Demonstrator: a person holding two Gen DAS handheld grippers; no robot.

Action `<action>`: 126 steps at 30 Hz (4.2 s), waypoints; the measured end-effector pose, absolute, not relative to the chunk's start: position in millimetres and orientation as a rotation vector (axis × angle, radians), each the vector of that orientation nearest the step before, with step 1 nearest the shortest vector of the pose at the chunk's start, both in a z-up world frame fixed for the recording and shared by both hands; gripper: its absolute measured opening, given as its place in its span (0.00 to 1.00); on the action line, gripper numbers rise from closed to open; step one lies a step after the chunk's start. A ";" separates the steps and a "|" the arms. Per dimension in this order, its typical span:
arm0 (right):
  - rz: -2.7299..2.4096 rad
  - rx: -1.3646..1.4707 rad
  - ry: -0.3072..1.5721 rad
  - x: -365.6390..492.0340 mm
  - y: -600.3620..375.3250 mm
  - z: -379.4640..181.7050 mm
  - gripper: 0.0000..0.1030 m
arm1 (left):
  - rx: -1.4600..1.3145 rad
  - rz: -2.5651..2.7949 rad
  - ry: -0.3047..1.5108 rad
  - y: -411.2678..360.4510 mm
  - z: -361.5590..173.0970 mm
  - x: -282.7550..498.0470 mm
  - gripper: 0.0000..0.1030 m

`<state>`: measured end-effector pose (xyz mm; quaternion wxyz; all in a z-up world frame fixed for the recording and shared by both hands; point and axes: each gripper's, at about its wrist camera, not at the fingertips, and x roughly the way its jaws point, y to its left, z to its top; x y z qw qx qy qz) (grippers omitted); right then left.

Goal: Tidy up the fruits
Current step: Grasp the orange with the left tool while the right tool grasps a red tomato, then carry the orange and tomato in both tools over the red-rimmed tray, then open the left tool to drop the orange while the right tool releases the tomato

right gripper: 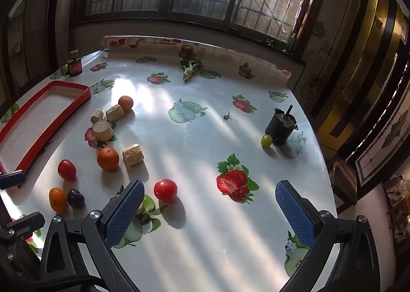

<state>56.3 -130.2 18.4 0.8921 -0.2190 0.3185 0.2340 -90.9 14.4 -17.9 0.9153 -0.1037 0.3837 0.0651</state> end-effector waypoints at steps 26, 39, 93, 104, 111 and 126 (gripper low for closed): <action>0.681 -0.364 0.798 60.1 -124.1 -17.5 0.98 | -0.226 0.110 0.868 21.6 -42.2 -77.7 0.76; 0.761 -0.274 0.968 98.7 -107.3 -64.0 0.64 | -0.217 0.089 0.948 32.9 -67.3 -56.0 0.39; 1.123 -0.285 0.839 7.1 9.3 -4.5 0.31 | -0.352 0.333 0.750 150.9 -7.3 -148.4 0.31; 1.295 -0.318 0.869 -22.2 103.2 -11.1 0.30 | -0.386 0.468 0.781 208.6 -17.5 -163.3 0.31; 1.319 -0.352 0.927 -21.3 151.2 -34.3 0.30 | -0.403 0.509 0.842 233.6 -35.9 -162.6 0.31; 1.299 -0.465 0.960 -22.2 188.0 -65.3 0.33 | -0.392 0.540 0.979 242.1 -66.4 -144.5 0.37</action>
